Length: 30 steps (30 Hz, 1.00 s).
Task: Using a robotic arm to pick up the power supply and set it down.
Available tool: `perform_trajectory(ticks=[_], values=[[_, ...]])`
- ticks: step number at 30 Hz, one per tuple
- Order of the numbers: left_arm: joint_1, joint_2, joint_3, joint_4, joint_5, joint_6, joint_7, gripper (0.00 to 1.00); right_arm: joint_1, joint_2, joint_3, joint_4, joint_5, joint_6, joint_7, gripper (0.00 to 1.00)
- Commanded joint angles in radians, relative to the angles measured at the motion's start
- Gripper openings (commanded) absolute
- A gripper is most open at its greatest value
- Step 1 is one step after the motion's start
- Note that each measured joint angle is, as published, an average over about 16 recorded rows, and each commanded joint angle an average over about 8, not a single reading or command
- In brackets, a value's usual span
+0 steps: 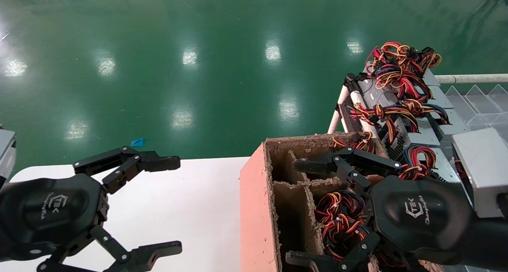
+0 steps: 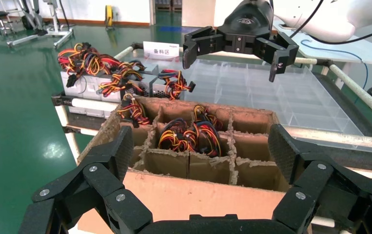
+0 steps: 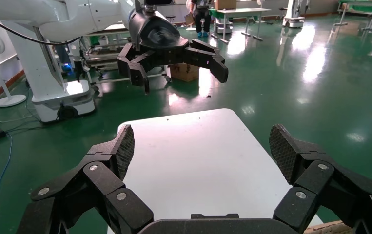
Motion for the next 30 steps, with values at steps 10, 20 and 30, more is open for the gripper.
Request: perform_trajectory(ticks=[10,20,30], values=[[0.000,0.000,0.000,0.000,0.000,0.000,0.000,1.00,-0.001,0.002,-0.001,-0.001,0.003,0.002,-0.001,1.00],[0.000,0.000,0.000,0.000,0.000,0.000,0.000,1.00,-0.001,0.002,-0.002,-0.001,0.003,0.003,-0.002,1.00],[0.000,0.000,0.000,0.000,0.000,0.000,0.000,1.00,-0.001,0.003,-0.002,-0.001,0.004,0.003,-0.002,1.00]])
